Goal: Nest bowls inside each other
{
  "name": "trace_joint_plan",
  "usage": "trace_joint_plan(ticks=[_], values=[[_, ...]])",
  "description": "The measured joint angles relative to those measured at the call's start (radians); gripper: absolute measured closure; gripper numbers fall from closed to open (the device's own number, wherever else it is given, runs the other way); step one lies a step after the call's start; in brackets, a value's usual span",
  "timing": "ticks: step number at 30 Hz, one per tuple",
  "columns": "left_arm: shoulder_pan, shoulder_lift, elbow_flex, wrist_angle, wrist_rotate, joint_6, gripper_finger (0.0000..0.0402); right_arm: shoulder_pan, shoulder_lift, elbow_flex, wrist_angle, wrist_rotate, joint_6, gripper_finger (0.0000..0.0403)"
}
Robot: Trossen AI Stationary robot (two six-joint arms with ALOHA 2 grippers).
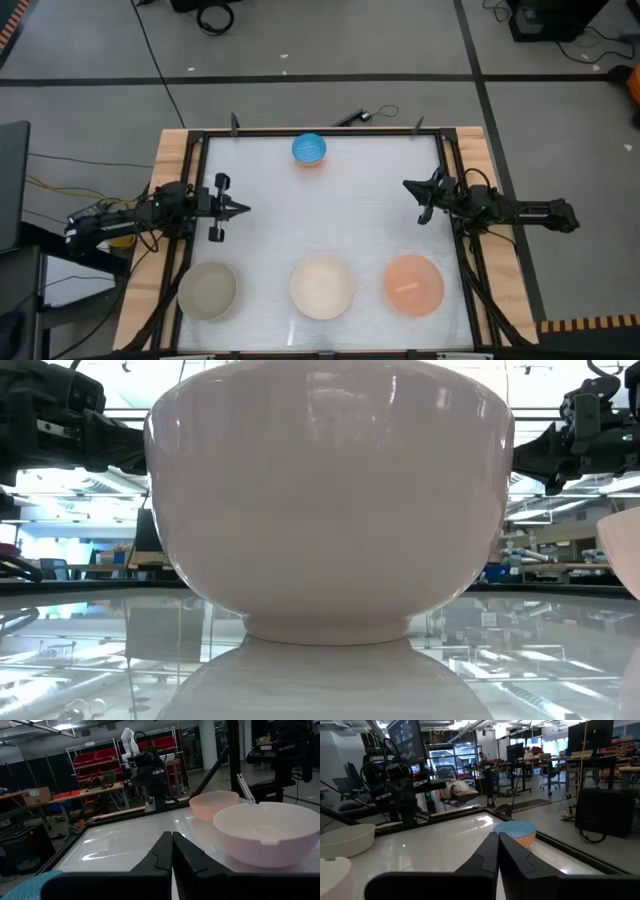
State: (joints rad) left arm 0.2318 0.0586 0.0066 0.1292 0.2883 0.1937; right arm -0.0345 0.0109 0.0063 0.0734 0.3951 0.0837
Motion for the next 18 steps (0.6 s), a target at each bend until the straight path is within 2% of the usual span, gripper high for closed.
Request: trace_joint_plan(ticks=[18], values=[[0.000, 0.000, 0.000, 0.004, -0.005, 0.046, 0.0395, 0.000, 0.000, 0.000, 0.000, 0.000, 0.000, 0.0385]])
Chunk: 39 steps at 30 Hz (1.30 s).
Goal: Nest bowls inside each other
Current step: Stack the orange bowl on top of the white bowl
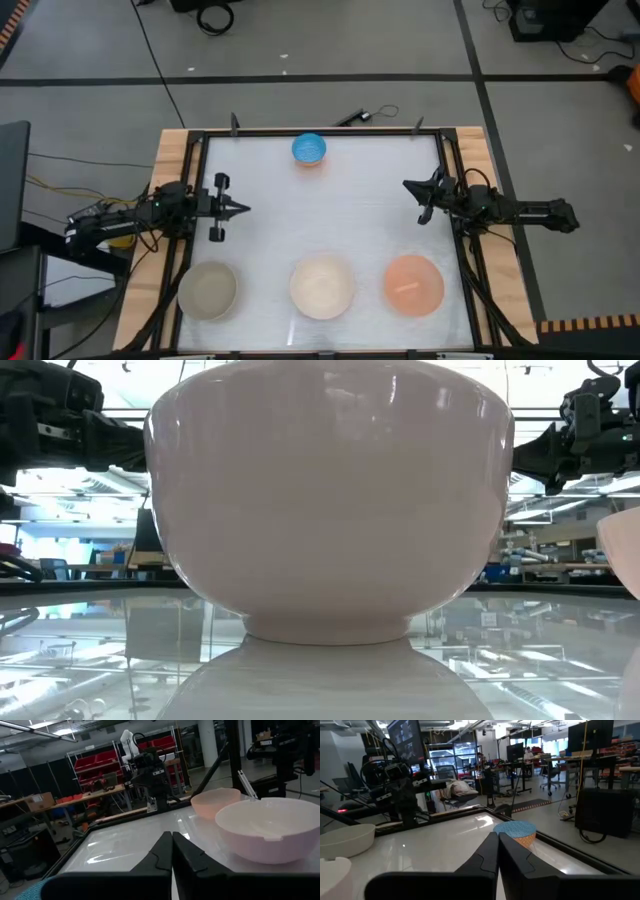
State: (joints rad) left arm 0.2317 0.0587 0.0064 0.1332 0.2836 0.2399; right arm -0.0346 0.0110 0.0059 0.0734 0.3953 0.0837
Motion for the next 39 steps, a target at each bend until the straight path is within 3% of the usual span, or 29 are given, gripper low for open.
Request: trace_joint_plan(ticks=[5, 10, 14, 16, 18, 22, 26, 31, 39], values=[[0.001, -0.001, 0.000, 0.091, -0.088, -0.085, 0.0395, 0.000, 0.000, 0.000, 0.090, 0.014, 0.069, 0.0385], [0.000, 0.000, 0.000, 0.114, -0.093, -0.220, 0.0395, -0.001, 0.000, 0.000, 0.297, 0.147, 0.220, 0.0385], [0.001, -0.002, 0.000, 0.182, -0.107, -0.206, 0.0395, -0.008, -0.001, 0.001, 0.500, 0.228, 0.091, 0.0385], [0.001, 0.003, 0.000, 0.203, -0.107, -0.202, 0.0395, -0.013, 0.004, 0.001, 0.517, 0.258, 0.088, 0.0385], [0.001, 0.013, 0.000, 0.192, -0.107, -0.201, 0.0395, -0.012, 0.012, 0.002, 0.426, 0.188, 0.130, 0.0385], [-0.005, 0.060, 0.000, 0.151, -0.106, -0.224, 0.0394, -0.009, 0.099, 0.034, 0.065, -0.032, 0.452, 0.0384], [-0.026, 0.157, 0.000, 0.146, -0.108, -0.314, 0.0370, 0.049, 0.280, 0.059, -0.025, -0.201, 0.653, 0.0373], [-0.081, 0.301, 0.000, 0.168, -0.198, -0.369, 0.0303, 0.150, 0.531, 0.282, -0.164, -0.250, 0.635, 0.0338], [-0.197, 0.486, 0.039, 0.234, -0.239, -0.460, 0.0217, 0.280, 0.907, 0.803, -0.835, -0.200, 0.547, 0.0268]])
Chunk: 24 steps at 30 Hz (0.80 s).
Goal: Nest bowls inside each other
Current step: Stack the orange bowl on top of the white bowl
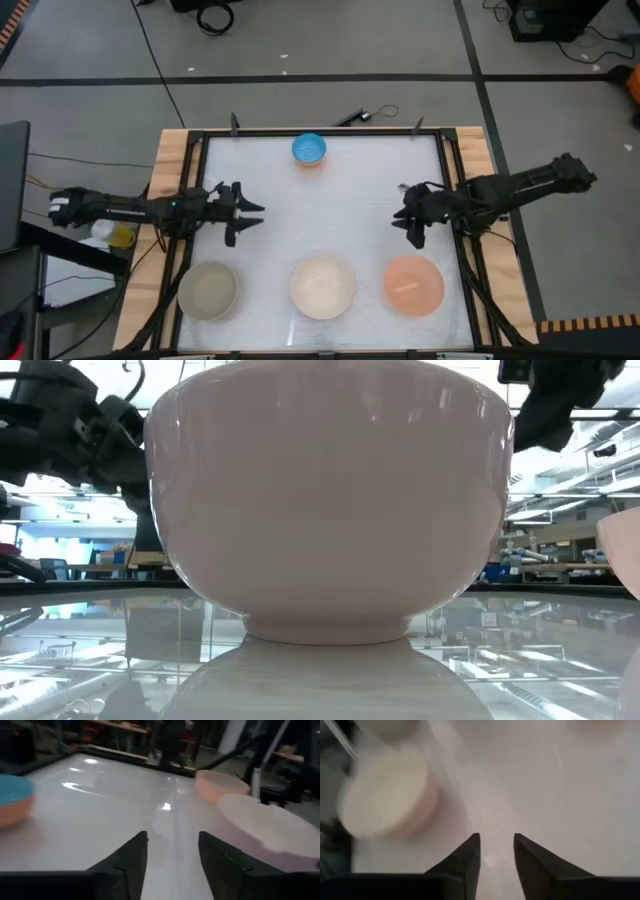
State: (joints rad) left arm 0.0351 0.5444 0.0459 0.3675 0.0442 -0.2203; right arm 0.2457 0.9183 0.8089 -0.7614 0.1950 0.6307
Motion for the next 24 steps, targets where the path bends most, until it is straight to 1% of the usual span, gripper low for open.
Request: trace_joint_plan(ticks=[3, 8, 11, 14, 15, 17, 20, 22, 24], values=[[-0.075, 0.069, 0.042, 0.008, -0.023, -0.022, 0.0213, 0.040, 0.114, 0.089, -0.143, -0.012, 0.037, 0.0243], [-0.205, 0.193, 0.117, -0.004, -0.171, -0.004, 0.0220, 0.127, 0.246, 0.102, -0.257, -0.111, 0.148, 0.0215], [-0.245, 0.259, 0.173, -0.040, -0.217, -0.002, 0.0221, 0.189, 0.304, 0.102, -0.322, -0.104, 0.210, 0.0208], [-0.263, 0.309, 0.238, -0.116, -0.223, -0.029, 0.0221, 0.224, 0.342, 0.102, -0.308, -0.082, 0.234, 0.0208], [-0.267, 0.320, 0.268, -0.173, -0.223, -0.050, 0.0221, 0.229, 0.352, 0.102, -0.294, -0.074, 0.234, 0.0209], [-0.277, 0.333, 0.342, -0.353, -0.211, -0.109, 0.0221, 0.233, 0.367, 0.102, -0.266, -0.054, 0.232, 0.0209], [-0.314, 0.357, 0.484, -0.712, -0.168, -0.215, 0.0220, 0.233, 0.374, 0.102, -0.254, -0.015, 0.223, 0.0209], [-0.354, 0.382, 0.569, -0.959, -0.125, -0.292, 0.0221, 0.232, 0.369, 0.102, -0.255, 0.032, 0.217, 0.0209], [-0.404, 0.416, 0.637, -1.130, -0.078, -0.362, 0.0221, 0.232, 0.363, 0.102, -0.254, 0.086, 0.210, 0.0210]])
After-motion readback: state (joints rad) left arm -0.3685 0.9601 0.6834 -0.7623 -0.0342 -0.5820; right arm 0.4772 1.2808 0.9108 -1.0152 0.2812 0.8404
